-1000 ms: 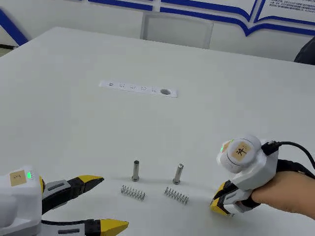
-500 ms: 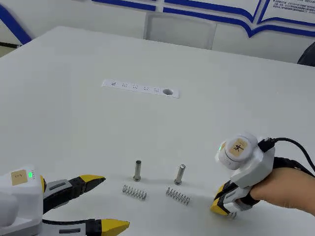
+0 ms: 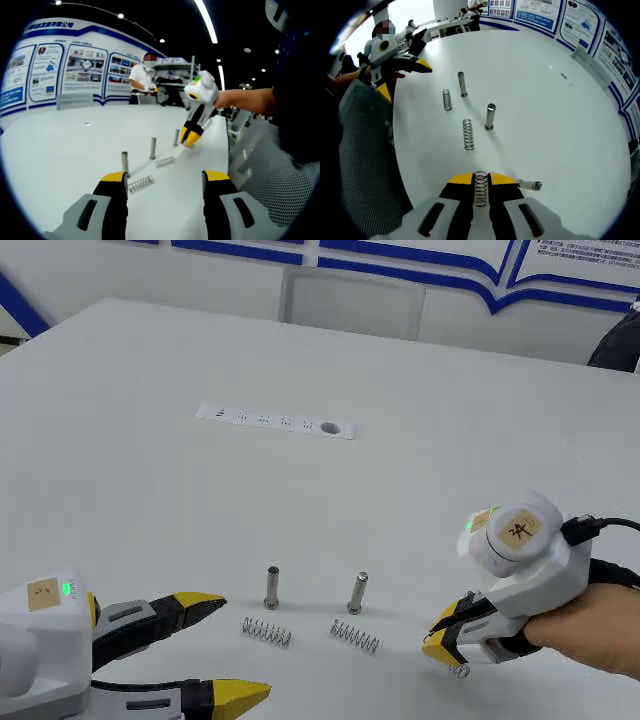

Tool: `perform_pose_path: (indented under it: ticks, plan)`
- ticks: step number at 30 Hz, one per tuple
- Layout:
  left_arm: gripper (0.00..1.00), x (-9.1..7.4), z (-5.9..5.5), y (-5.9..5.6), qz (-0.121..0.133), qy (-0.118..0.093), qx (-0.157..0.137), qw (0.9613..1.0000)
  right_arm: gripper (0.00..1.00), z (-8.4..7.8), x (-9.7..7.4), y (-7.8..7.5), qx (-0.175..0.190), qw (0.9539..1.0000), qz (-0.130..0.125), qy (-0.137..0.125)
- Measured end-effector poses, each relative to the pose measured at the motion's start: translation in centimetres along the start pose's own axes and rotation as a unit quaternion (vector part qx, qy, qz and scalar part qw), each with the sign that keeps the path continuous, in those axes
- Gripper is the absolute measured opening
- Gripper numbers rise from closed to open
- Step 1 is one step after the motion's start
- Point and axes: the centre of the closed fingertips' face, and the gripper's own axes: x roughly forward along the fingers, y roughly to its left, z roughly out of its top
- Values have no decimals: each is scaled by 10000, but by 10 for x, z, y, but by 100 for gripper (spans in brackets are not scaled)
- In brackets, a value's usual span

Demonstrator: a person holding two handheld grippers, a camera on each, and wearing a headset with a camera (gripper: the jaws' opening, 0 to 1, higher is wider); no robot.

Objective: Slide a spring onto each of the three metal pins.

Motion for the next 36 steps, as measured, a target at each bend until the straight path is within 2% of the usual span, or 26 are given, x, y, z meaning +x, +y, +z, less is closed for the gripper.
perform_pose_path:
  ticks: [5, 8, 16, 21, 23, 28, 36]
  plan:
    - [56, 5, 3, -8, -207, 16, 0, 9998, 11, 20, -10, 11, 90, 9988, 64, -479]
    - [55, 10, 4, -11, -361, 24, -105, 9993, 11, 31, -12, 18, 70, 9977, 122, -667]
    - [50, 25, 2, -19, -744, 204, -136, 9969, 11, 62, -12, 35, 12, 9926, 336, -1167]
    - [48, 32, 5, -20, -904, 157, -269, 9954, 11, 81, -13, 50, -1, 9874, 578, -1473]
    - [47, 34, 9, -23, -1000, 86, -422, 9941, 11, 89, -14, 56, -17, 9847, 664, -1612]
    - [44, 40, 14, -24, -1111, 23, -481, 9926, 11, 112, -19, 72, 4, 9760, 902, -1980]
    - [37, 45, 20, -33, -1318, -1, -477, 9901, 11, 129, -21, 89, -37, 9682, 1085, -2254]
